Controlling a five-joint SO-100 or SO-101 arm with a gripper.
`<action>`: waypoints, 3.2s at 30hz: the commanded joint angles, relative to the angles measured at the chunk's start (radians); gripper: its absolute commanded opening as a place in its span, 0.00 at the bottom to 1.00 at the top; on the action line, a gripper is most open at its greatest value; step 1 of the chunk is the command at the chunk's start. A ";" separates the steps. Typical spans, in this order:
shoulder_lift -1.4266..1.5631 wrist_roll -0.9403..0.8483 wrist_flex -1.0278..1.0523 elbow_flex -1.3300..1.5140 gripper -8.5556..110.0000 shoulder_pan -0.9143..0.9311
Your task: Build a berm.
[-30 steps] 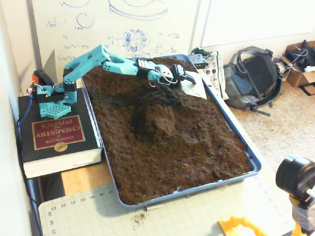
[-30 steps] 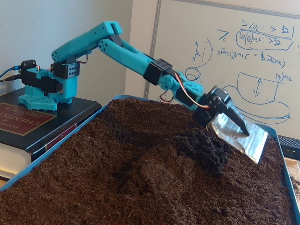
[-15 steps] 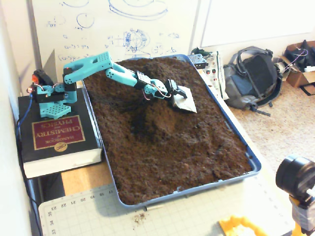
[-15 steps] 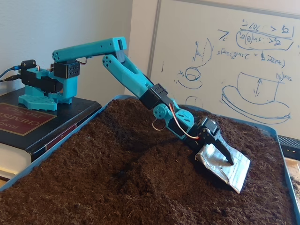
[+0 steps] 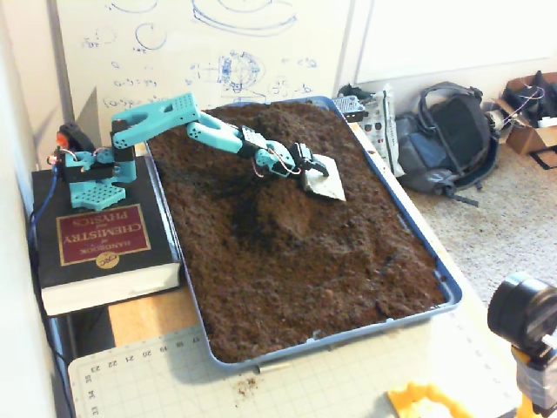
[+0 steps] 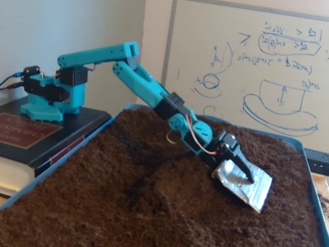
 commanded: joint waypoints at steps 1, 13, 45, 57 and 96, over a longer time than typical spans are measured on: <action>0.017 0.006 0.152 0.002 0.08 -0.021; 0.061 0.008 0.416 0.005 0.08 -0.028; 0.232 0.021 0.946 0.018 0.08 -0.028; 0.408 0.021 1.008 0.002 0.08 -0.020; 0.233 0.015 -0.017 0.002 0.08 -0.244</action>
